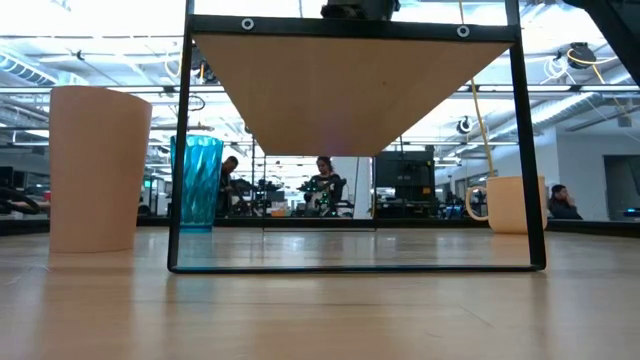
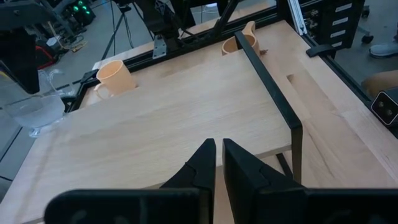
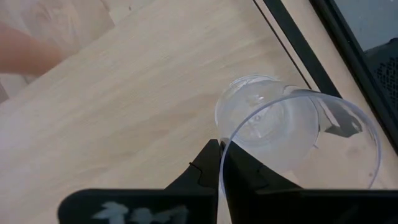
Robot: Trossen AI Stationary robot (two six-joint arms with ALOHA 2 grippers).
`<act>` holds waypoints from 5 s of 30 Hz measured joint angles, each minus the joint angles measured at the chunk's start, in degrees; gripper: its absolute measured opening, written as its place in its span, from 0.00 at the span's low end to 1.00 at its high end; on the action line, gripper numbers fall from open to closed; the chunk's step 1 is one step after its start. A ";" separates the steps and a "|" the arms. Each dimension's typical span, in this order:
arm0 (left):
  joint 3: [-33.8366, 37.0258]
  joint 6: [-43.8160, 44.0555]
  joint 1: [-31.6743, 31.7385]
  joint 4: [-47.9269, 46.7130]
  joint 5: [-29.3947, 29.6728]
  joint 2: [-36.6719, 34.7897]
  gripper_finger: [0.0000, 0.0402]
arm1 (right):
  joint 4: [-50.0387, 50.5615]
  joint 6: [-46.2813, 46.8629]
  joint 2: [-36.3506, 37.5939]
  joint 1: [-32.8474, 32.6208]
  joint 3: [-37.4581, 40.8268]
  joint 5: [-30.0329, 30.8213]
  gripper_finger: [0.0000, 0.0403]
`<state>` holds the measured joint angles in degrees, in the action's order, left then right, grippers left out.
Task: Stack small to large cups/mugs on shelf
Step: Put the transparent mug on the shelf, then put the light blue cup on the shelf
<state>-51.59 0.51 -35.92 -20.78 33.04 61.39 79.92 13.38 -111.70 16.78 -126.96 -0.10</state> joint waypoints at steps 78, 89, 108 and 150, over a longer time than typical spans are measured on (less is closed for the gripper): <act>0.00 1.86 0.00 -0.50 -0.04 0.02 0.08 | -10.87 2.92 18.87 -18.20 2.73 20.66 0.25; 0.00 3.00 0.00 -2.07 0.00 0.02 0.08 | -8.00 8.88 19.51 -31.56 5.03 32.68 0.25; 0.00 6.01 -1.48 -8.57 -0.43 -0.99 0.08 | -20.21 14.57 19.69 -44.33 25.10 38.06 0.25; -2.16 27.94 -2.65 -22.76 -4.63 -2.86 0.28 | -85.52 -10.06 19.69 -53.56 64.04 55.82 0.25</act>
<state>-53.76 28.45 -38.57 -43.54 28.41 58.52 -5.60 3.33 -92.01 -36.79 -62.92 55.72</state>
